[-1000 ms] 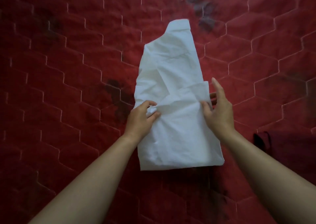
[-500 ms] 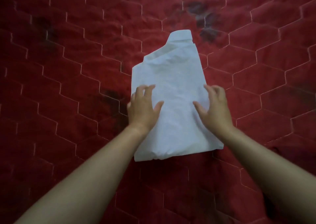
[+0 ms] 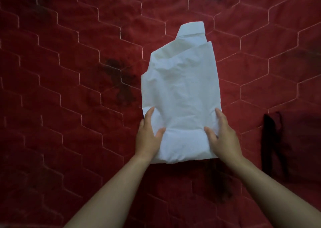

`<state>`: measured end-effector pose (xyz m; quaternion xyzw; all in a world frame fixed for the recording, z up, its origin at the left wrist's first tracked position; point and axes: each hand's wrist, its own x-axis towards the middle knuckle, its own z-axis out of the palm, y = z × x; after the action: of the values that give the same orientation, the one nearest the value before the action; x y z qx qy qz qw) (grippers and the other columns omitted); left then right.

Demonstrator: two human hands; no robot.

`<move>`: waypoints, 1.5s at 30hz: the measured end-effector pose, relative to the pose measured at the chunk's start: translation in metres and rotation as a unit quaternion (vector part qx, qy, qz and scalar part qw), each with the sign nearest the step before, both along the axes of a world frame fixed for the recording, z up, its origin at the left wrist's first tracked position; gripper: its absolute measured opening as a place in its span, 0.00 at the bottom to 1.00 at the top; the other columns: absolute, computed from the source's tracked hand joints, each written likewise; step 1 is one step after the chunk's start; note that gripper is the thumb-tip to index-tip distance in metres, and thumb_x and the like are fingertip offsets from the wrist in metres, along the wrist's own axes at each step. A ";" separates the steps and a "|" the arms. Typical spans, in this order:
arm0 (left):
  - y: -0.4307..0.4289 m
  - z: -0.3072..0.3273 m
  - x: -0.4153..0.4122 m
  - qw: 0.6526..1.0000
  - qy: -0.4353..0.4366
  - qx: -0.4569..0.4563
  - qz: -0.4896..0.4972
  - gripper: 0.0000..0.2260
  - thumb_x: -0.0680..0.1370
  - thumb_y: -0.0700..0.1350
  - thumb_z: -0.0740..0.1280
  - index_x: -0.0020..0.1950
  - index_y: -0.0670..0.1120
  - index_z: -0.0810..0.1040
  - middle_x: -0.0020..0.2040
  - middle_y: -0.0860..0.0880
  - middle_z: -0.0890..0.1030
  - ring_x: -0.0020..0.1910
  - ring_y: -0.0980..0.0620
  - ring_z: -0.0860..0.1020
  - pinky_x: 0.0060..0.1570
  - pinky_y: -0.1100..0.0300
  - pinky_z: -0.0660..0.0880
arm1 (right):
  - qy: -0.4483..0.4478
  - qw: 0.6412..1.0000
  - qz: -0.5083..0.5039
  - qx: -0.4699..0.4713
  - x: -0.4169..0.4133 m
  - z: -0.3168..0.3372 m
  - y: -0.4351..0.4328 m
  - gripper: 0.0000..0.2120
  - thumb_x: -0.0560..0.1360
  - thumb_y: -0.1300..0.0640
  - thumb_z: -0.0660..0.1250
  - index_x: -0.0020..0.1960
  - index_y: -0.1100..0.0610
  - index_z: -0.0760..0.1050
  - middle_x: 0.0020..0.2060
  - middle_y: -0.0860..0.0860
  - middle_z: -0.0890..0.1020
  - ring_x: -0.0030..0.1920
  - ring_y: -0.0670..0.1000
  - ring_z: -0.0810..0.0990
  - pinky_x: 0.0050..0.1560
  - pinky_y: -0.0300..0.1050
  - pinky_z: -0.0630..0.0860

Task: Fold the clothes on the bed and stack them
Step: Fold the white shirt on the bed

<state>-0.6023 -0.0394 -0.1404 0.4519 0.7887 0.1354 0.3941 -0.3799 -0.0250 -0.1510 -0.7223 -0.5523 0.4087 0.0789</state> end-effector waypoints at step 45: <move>0.090 -0.043 0.019 0.926 0.262 0.117 -0.245 0.24 0.77 0.56 0.55 0.73 0.55 0.61 0.76 0.49 0.57 0.75 0.49 0.54 0.70 0.42 0.47 | -0.116 0.938 0.258 0.202 -0.048 -0.041 0.110 0.26 0.78 0.50 0.59 0.74 0.51 0.60 0.75 0.53 0.55 0.75 0.56 0.50 0.72 0.50 0.46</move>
<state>-0.5832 0.0509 -0.1831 0.6932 0.7074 0.0028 0.1382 -0.4281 0.0849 -0.1921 -0.5665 -0.7957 0.2085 0.0506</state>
